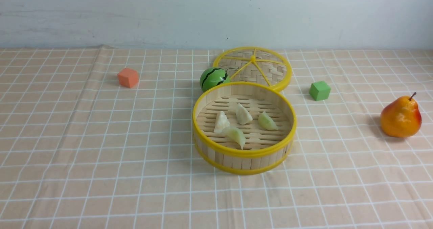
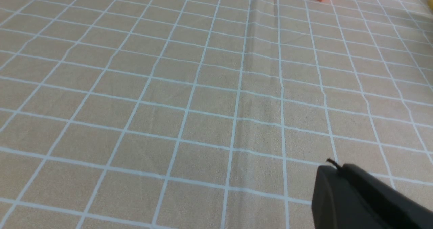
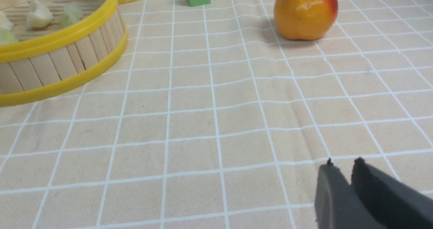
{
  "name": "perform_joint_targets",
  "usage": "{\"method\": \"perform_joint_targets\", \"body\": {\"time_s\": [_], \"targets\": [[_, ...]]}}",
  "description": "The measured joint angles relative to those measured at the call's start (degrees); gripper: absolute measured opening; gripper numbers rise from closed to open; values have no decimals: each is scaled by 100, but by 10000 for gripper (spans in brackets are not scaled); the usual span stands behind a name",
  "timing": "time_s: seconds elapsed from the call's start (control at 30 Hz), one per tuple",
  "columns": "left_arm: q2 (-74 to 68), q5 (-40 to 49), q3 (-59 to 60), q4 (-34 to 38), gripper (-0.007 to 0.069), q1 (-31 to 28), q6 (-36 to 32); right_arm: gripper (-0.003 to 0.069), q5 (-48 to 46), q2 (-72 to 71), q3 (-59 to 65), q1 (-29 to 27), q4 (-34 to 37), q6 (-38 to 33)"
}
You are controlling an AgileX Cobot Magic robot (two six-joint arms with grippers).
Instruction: Put the dumplings into the steamer on the table with the brown tablecloth.
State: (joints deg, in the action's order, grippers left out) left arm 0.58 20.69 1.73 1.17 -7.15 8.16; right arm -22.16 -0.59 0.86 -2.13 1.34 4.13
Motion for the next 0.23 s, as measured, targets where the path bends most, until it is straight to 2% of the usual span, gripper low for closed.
{"method": "perform_joint_targets", "body": {"time_s": [0.23], "targets": [[0, 0, 0, 0, 3, 0, 0, 102, 0, 0, 0, 0, 0, 0]]}}
